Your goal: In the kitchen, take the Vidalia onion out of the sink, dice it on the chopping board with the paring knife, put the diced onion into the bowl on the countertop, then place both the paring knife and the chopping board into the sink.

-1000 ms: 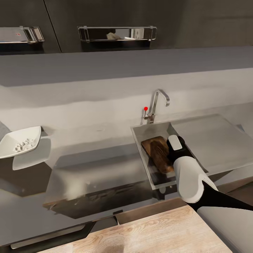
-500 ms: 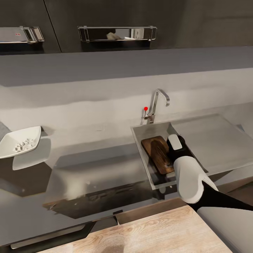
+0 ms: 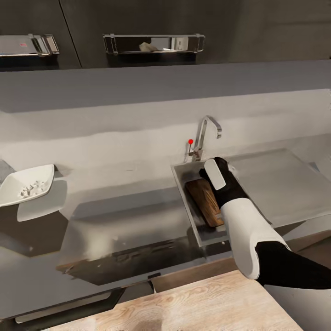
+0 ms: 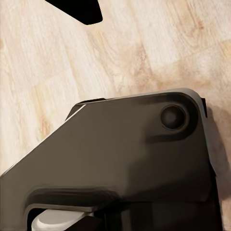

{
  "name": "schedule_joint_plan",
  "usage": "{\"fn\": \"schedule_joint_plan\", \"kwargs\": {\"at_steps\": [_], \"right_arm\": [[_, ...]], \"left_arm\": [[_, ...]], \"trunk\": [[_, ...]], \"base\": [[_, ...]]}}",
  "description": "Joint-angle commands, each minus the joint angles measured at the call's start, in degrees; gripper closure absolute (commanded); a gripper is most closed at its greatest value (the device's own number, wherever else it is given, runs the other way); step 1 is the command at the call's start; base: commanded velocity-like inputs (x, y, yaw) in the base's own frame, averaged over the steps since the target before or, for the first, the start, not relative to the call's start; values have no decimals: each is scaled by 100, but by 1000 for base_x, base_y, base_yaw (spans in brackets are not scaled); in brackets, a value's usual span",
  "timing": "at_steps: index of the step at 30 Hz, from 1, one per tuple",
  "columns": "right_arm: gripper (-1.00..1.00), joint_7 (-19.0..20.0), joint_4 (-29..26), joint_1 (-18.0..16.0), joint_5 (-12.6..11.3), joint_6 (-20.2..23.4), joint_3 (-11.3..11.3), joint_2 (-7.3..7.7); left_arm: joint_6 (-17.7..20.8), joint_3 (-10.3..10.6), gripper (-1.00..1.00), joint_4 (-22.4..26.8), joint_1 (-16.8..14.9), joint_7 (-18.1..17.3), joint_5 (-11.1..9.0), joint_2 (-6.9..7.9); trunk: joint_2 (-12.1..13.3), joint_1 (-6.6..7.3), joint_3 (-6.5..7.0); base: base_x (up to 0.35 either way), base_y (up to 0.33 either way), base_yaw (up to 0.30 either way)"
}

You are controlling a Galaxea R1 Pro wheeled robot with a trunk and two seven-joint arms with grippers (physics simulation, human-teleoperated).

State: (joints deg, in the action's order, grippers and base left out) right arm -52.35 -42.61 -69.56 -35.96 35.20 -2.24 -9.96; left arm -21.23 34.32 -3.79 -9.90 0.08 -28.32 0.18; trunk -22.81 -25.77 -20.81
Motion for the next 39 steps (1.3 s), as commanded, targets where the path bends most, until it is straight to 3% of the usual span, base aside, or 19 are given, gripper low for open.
{"fn": "schedule_joint_plan", "kwargs": {"at_steps": [1, 6, 9, 16, 22, 23, 24, 25, 29, 39], "right_arm": [[-100, -3, 3, -3, -25, 45, 60, -3], [-100, 132, 29, 10, 72, 63, 170, -3], [-100, 310, 28, 12, 279, 115, 227, -3], [-100, 732, -12, 13, 449, 286, 1006, -3], [-100, 876, -139, 13, 451, 300, 1217, -3], [-100, 882, -174, 13, 445, 301, 1296, -3], [-100, 890, -266, 13, 423, 303, 1573, -3], [-100, 891, -302, 13, 417, 303, 1676, -3], [-100, 894, -376, 13, 402, 303, 1922, -3], [-100, 1364, -380, 13, 371, 312, 1973, -3]], "left_arm": [[-30, 48, -100, -16, -6, 1, -33, -6], [-30, 48, -100, -16, -8, 1, -33, -9], [-30, 48, -100, -16, -7, 1, -33, -9], [-30, 48, -100, -16, -5, 1, -33, -9], [-30, 48, -100, -16, -6, 1, -33, -9], [-30, 48, -100, -16, -7, 1, -33, -9], [-30, 48, -100, -16, -4, 1, -33, -9], [-30, 48, -100, -16, -6, 1, -33, -9], [-30, 48, -100, -16, -6, 1, -33, -9], [-30, 48, -100, -16, -6, 1, -33, -9]], "trunk": [[-11, -1, -10], [-11, -1, -10], [-11, -1, -10], [-11, -1, -10], [-11, -1, -10], [-11, -1, -10], [-11, -1, -10], [-11, -1, -10], [-11, -1, -10], [-11, -1, -10]], "base": [[-222, 0, 0], [-301, 0, 0], [-332, 0, 0], [-338, 0, 0], [-339, 0, 0], [-339, 0, 0], [-339, 0, 0], [-339, 0, 0], [-339, 0, 0], [-339, 0, 0]]}}
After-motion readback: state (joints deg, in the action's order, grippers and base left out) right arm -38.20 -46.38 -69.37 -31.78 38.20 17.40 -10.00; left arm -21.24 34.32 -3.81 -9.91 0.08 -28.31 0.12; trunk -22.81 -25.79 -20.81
